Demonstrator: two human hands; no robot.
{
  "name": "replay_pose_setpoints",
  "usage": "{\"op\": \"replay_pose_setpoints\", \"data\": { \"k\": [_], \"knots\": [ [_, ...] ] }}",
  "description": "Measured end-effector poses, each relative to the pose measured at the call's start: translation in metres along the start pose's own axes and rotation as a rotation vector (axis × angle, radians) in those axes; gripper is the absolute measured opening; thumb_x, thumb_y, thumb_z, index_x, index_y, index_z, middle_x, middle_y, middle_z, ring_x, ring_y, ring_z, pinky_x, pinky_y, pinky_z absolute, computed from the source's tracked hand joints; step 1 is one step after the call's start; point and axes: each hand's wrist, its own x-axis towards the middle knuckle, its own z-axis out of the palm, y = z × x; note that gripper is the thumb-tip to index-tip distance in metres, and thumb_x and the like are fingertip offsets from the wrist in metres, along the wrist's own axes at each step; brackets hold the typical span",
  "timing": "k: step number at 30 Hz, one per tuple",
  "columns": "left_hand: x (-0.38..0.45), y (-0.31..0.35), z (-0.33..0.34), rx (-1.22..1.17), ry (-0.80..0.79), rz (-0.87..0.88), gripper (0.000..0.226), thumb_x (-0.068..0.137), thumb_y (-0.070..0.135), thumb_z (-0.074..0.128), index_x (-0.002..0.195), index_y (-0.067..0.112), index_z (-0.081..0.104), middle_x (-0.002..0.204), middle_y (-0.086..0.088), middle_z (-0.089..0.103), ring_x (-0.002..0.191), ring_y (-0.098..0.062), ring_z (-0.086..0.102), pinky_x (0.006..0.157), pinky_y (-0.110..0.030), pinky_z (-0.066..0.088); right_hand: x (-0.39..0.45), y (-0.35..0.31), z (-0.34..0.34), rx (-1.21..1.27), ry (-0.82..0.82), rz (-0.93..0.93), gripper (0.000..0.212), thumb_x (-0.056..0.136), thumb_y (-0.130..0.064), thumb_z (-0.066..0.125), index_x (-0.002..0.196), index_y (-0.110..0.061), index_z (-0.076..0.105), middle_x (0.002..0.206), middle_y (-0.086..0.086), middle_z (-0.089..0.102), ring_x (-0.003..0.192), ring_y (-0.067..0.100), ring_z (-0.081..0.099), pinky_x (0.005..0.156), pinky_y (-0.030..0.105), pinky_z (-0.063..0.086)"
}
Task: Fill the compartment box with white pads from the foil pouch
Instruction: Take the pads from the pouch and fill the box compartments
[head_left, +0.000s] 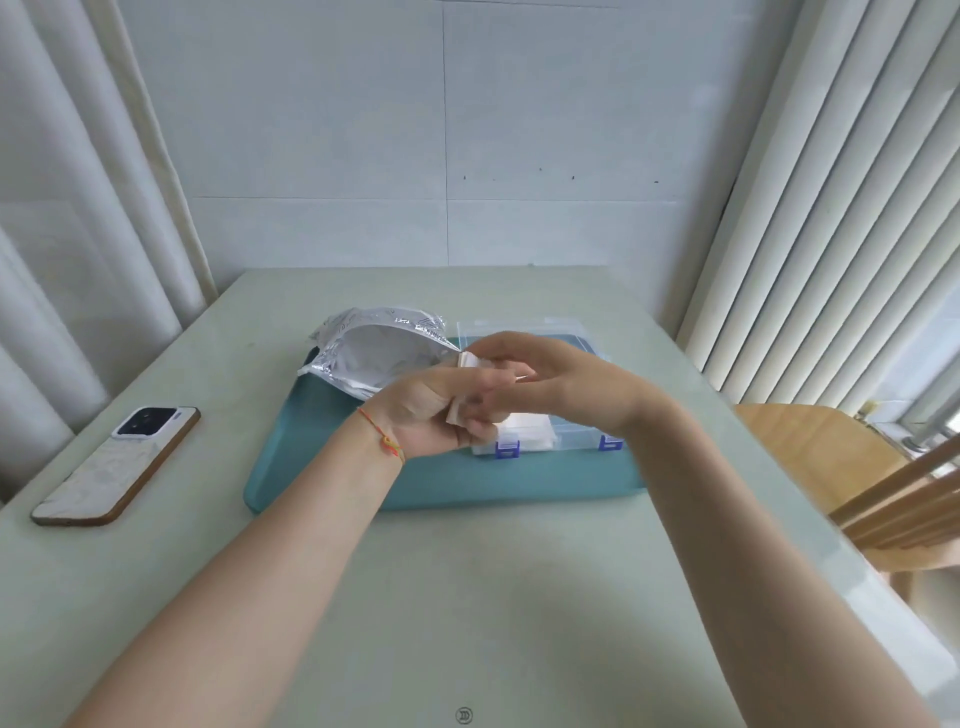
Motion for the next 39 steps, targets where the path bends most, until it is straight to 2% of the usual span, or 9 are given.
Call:
{"op": "replay_pose_setpoints", "data": {
  "k": [5, 9, 13, 15, 19, 22, 28, 34, 39],
  "knots": [
    [0.021, 0.001, 0.001, 0.129, -0.080, -0.048, 0.054, 0.058, 0.051, 0.089, 0.105, 0.029, 0.074, 0.064, 0.013, 0.028, 0.056, -0.007, 0.018, 0.045, -0.015, 0.017, -0.006, -0.002, -0.016, -0.093, 0.108, -0.022, 0.021, 0.095, -0.022, 0.061, 0.115, -0.016, 0.066, 0.114, 0.001, 0.068, 0.097, 0.005, 0.064, 0.087, 0.016, 0.049],
    [0.040, 0.006, 0.004, 0.232, 0.031, -0.054, 0.061, 0.066, 0.068, 0.073, 0.113, 0.031, 0.066, 0.073, 0.006, 0.041, 0.059, -0.007, 0.040, 0.047, -0.016, 0.031, 0.000, 0.011, -0.025, -0.137, 0.287, -0.026, 0.012, 0.089, -0.023, 0.065, 0.100, -0.021, 0.071, 0.097, -0.008, 0.072, 0.094, 0.008, 0.065, 0.085, 0.022, 0.048],
    [0.055, 0.012, 0.007, 0.483, 0.746, 0.029, 0.037, 0.095, 0.055, 0.049, 0.101, 0.021, 0.060, 0.084, -0.002, 0.055, 0.063, -0.014, 0.058, 0.051, -0.023, 0.042, 0.002, 0.030, -0.042, -0.059, 0.520, 0.015, 0.005, 0.090, -0.020, 0.066, 0.090, -0.016, 0.068, 0.079, -0.004, 0.068, 0.062, 0.004, 0.056, 0.060, 0.020, 0.043],
    [0.058, 0.006, -0.001, 0.689, 0.942, 0.098, 0.017, 0.096, 0.035, 0.053, 0.092, 0.019, 0.057, 0.082, -0.003, 0.056, 0.059, -0.015, 0.057, 0.049, -0.023, 0.039, 0.004, 0.043, -0.046, -0.094, 0.472, 0.095, 0.004, 0.092, -0.017, 0.063, 0.092, -0.017, 0.068, 0.077, -0.002, 0.068, 0.060, 0.005, 0.058, 0.059, 0.020, 0.046],
    [0.056, -0.006, -0.012, 1.119, 0.803, -0.026, 0.009, 0.086, 0.021, 0.061, 0.080, 0.024, 0.066, 0.075, 0.008, 0.062, 0.065, -0.014, 0.058, 0.063, -0.024, 0.043, 0.013, 0.061, -0.035, -0.164, 0.297, 0.219, 0.015, 0.096, -0.011, 0.057, 0.101, -0.020, 0.068, 0.075, -0.001, 0.067, 0.059, 0.011, 0.060, 0.056, 0.020, 0.049],
    [0.057, -0.013, -0.010, 1.280, 0.753, -0.097, 0.009, 0.083, 0.019, 0.064, 0.082, 0.025, 0.071, 0.073, 0.013, 0.061, 0.068, -0.012, 0.056, 0.062, -0.022, 0.040, 0.020, 0.068, -0.025, -0.210, 0.275, 0.253, 0.017, 0.096, -0.011, 0.056, 0.104, -0.019, 0.069, 0.077, -0.002, 0.065, 0.054, 0.007, 0.057, 0.060, 0.020, 0.048],
    [0.052, -0.018, -0.008, 1.368, 0.725, -0.113, 0.015, 0.081, 0.013, 0.064, 0.088, 0.025, 0.071, 0.079, 0.011, 0.060, 0.089, -0.018, 0.063, 0.080, -0.028, 0.051, 0.022, 0.072, -0.018, -0.186, 0.312, 0.283, 0.013, 0.093, -0.009, 0.059, 0.103, -0.015, 0.065, 0.072, 0.001, 0.068, 0.052, 0.008, 0.060, 0.051, 0.014, 0.043],
    [0.052, -0.021, -0.008, 1.443, 0.707, -0.110, 0.019, 0.083, 0.016, 0.056, 0.100, 0.025, 0.053, 0.090, -0.001, 0.068, 0.089, -0.025, 0.062, 0.077, -0.034, 0.050, 0.023, 0.076, -0.014, -0.126, 0.364, 0.283, 0.008, 0.093, -0.010, 0.061, 0.096, -0.012, 0.054, 0.085, 0.012, 0.073, 0.057, 0.017, 0.065, 0.073, 0.033, 0.055],
    [0.053, -0.021, -0.005, 1.563, 0.633, -0.113, 0.020, 0.088, 0.016, 0.048, 0.104, 0.026, 0.054, 0.095, 0.001, 0.065, 0.091, -0.027, 0.058, 0.071, -0.031, 0.041, 0.022, 0.074, -0.015, -0.094, 0.323, 0.299, 0.007, 0.094, -0.010, 0.061, 0.099, -0.009, 0.055, 0.083, 0.010, 0.069, 0.058, 0.019, 0.064, 0.066, 0.027, 0.055]
  ]
}}
